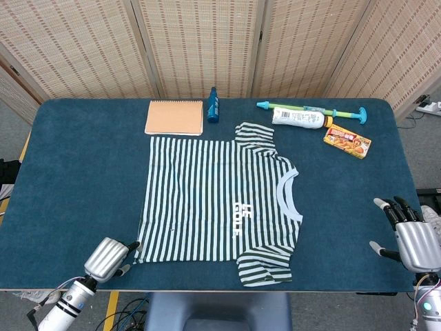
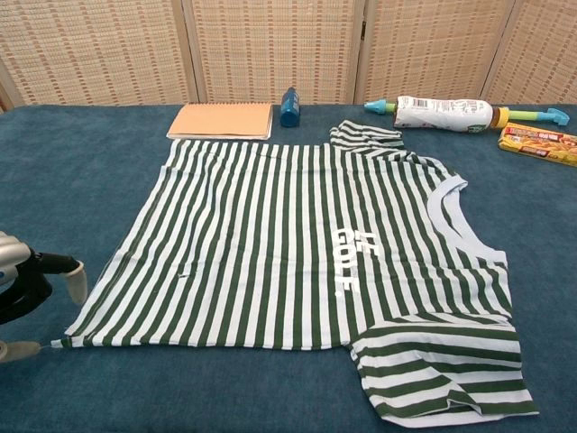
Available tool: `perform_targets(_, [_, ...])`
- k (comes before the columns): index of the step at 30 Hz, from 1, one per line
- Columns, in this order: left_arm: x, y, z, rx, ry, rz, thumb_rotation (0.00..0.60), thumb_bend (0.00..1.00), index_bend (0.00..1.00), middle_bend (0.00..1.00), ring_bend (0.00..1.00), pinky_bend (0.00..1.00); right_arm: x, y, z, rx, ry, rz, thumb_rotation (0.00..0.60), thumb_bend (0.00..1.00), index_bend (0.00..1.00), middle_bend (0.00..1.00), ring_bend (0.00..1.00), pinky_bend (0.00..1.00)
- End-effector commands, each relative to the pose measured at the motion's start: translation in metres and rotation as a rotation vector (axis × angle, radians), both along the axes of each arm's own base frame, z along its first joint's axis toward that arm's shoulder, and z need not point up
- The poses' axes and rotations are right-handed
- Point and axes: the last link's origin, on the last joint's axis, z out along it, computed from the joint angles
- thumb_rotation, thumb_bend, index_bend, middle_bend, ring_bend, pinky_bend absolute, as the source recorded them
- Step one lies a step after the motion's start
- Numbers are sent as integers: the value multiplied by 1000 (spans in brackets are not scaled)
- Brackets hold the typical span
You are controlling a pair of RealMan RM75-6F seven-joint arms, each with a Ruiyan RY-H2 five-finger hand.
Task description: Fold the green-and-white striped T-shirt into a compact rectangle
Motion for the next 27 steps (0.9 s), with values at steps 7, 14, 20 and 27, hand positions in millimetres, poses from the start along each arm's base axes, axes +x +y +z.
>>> perform_targets(7, [4,-2,-16,-16,-9,22,600,210,441,878,789,972,-1,0,-1,4,-2,-3,600,11,164,203,145,257])
perform_targets(14, [7,5,-20,5,-23,30,600,210,447,886,798,980,-3,1,-1,7,-2,-12,600,11,163,203,144,257])
perform_targets(20, [10,8,-23,1,-18,30,600,210,451,887,799,981,-4,1,0,3,-3,-17,600,12,164,203,145,257])
perform_targets(27, [12,11,-26,5,-31,31,600,210,465,892,803,985,-5,1,0,4,-4,-21,600,11,164,203,145,257])
